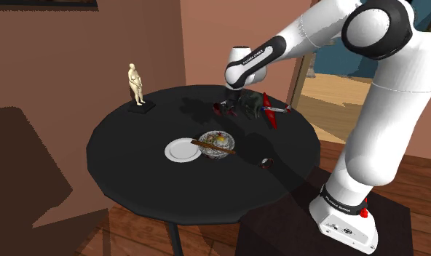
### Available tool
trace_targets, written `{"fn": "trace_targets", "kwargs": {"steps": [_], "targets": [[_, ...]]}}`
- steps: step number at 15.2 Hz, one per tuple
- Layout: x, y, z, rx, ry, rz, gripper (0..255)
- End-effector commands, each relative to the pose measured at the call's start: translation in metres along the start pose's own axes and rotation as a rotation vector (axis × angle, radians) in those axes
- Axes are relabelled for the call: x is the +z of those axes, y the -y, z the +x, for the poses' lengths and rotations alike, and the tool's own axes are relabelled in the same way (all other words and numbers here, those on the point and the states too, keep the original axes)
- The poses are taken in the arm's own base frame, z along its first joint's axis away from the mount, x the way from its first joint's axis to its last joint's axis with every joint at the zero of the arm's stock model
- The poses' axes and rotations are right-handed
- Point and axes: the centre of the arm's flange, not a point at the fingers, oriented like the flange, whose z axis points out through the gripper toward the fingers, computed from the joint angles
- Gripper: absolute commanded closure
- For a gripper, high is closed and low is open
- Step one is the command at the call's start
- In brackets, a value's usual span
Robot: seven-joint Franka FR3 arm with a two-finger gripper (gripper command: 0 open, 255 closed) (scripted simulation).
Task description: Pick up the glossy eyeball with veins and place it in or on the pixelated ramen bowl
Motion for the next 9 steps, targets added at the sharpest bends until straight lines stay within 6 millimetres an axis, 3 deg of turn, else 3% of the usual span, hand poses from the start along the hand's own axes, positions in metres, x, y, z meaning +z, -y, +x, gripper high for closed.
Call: {"fn": "trace_targets", "kwargs": {"steps": [1,7,9], "targets": [[-0.003,0.023,-0.017,0.001,-0.001,-0.001,255],[-0.004,0.09,-0.056,0.001,-0.001,-0.001,255],[0.006,0.09,-0.057,0.001,-0.001,-0.001,255]]}}
